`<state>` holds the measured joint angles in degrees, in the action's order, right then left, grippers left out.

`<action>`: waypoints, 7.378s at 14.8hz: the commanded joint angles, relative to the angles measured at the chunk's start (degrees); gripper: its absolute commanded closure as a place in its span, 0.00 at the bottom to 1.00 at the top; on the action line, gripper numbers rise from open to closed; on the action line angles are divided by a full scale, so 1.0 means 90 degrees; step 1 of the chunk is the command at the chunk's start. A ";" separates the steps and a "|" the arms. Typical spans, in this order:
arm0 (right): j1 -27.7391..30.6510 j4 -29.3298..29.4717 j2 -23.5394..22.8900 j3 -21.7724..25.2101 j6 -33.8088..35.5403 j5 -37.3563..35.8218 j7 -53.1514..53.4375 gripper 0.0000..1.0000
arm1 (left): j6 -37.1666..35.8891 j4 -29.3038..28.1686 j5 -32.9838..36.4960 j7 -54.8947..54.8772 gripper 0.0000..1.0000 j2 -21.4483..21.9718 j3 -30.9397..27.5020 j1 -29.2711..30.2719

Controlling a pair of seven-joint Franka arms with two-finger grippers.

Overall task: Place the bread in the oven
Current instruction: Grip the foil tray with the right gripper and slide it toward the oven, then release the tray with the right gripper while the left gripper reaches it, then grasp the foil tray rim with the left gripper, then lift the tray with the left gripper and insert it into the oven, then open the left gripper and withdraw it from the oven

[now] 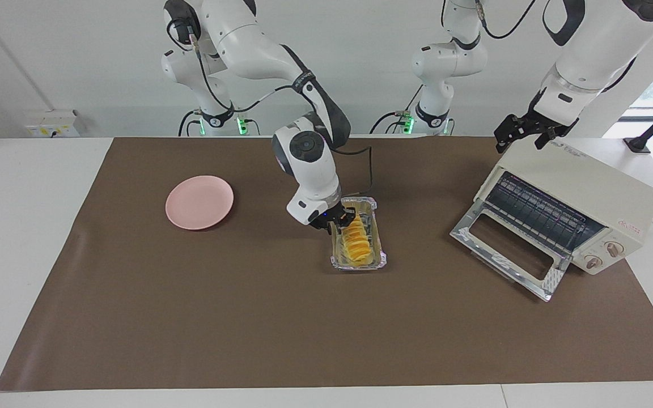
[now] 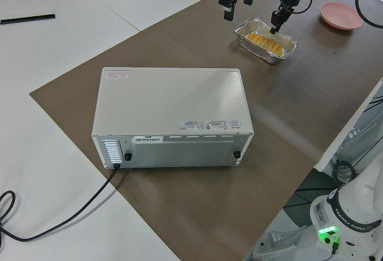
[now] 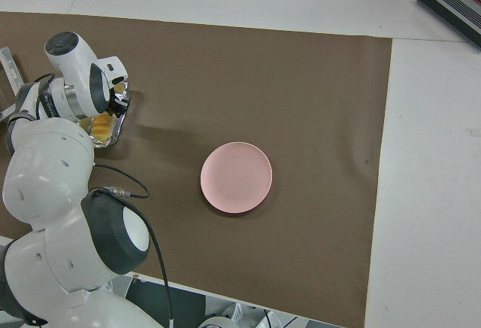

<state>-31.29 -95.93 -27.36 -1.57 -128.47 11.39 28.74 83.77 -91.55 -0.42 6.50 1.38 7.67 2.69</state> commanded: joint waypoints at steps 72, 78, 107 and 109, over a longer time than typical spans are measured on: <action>0.3956 -0.0054 0.3597 0.0077 0.4460 -0.1324 -0.3926 0.00 | 0.1952 0.1580 0.0564 0.4571 1.00 -0.3171 -0.1884 -0.3542; 0.3946 -0.0054 0.3597 0.0077 0.4460 -0.1324 -0.3926 0.00 | 0.0859 0.1501 0.0564 0.4220 1.00 -0.3102 -0.2160 -0.2361; 0.3936 -0.0054 0.3597 0.0077 0.4460 -0.1324 -0.3926 0.00 | 0.1874 -0.0706 0.1159 0.3633 1.00 -0.2194 -0.2268 -0.1588; 0.3936 -0.0054 0.3597 0.0077 0.4460 -0.1324 -0.3916 0.00 | 0.1951 -0.0697 0.1169 0.3585 0.21 -0.2204 -0.2268 -0.1578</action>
<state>3.42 -95.82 4.29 -0.19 -88.48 0.33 -6.15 99.31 -94.91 8.57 39.55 -20.81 -12.88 -11.53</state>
